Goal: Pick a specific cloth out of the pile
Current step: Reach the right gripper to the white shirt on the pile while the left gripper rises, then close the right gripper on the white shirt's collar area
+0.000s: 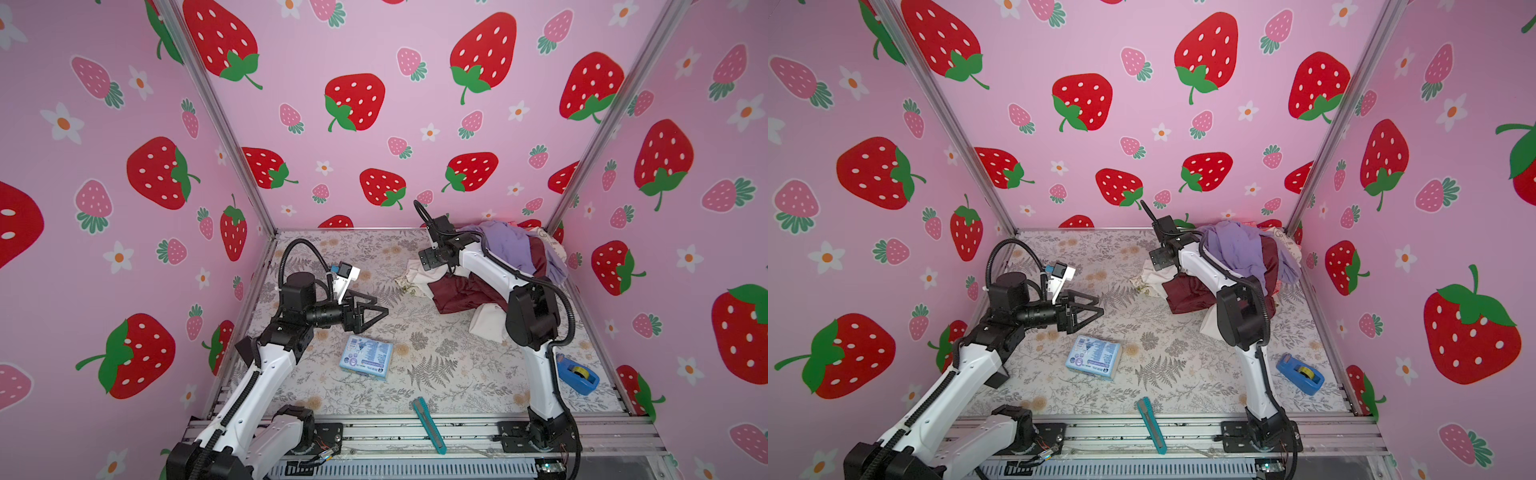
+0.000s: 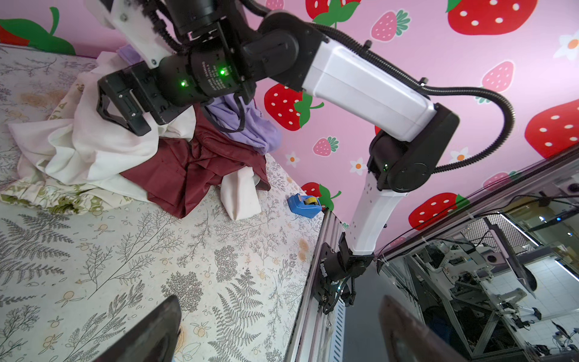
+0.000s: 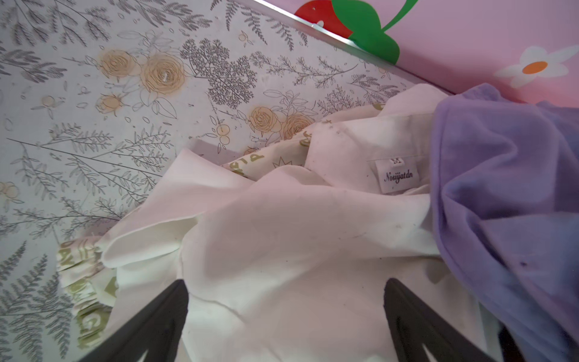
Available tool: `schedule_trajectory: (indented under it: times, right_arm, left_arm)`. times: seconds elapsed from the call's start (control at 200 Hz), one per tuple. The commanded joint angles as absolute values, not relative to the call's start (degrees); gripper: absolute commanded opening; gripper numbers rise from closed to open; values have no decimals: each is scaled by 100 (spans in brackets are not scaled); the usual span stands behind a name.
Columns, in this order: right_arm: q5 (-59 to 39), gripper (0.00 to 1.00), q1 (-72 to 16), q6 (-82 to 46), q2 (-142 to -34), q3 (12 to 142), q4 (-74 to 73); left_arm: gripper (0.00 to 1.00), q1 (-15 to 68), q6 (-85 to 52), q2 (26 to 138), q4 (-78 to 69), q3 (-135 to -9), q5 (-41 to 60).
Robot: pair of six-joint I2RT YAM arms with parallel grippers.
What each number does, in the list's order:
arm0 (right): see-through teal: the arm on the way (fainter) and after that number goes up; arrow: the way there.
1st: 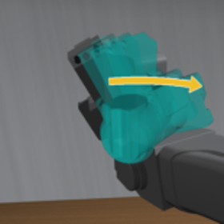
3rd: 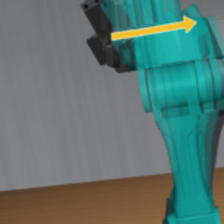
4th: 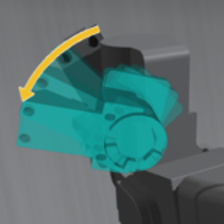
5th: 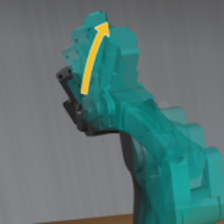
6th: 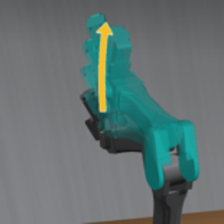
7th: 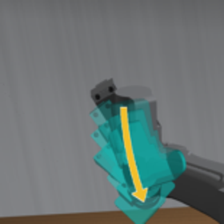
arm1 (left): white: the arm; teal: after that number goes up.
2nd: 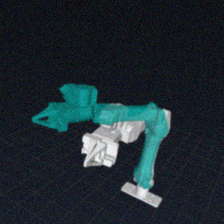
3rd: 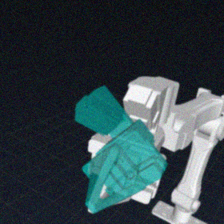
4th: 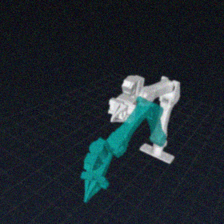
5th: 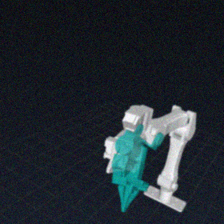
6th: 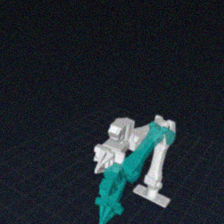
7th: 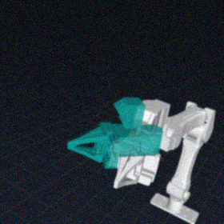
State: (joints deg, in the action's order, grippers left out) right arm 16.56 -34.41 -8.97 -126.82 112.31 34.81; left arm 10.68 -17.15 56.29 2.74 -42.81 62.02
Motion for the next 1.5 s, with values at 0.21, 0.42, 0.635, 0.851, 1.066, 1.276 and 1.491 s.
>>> schedule_trajectory:
  times: [0.21, 0.42, 0.635, 0.851, 1.066, 1.276, 1.491]
  right_arm:
    - [1973, 100, -3310, -992, -13024, 11352, 3744]
    - [1791, 98, -3193, -1076, -13109, 11211, 3711]
    - [1218, 66, -3103, -1239, -13278, 11196, 3669]
    - [1133, 33, -3103, -1257, -13253, 11169, 3653]
    - [1313, 0, -3102, -1274, -12819, 11130, 3656]
    - [1537, 0, -3133, -1213, -12075, 11033, 3576]
    - [1716, 0, -3167, -1075, -11446, 11046, 3571]
  left_arm:
    - [99, 1184, -1494, 5453, 132, -4456, 6397]
    - [99, 1223, -1445, 5436, 150, -4451, 6398]
    - [99, 1254, -1411, 5425, 186, -4463, 6398]
    - [99, 1283, -1394, 5401, 207, -4464, 6392]
    - [99, 1308, -1382, 5344, 218, -4454, 6372]
    - [99, 1345, -1377, 5276, 223, -4456, 6357]
    - [99, 1386, -1367, 5196, 231, -4455, 6329]
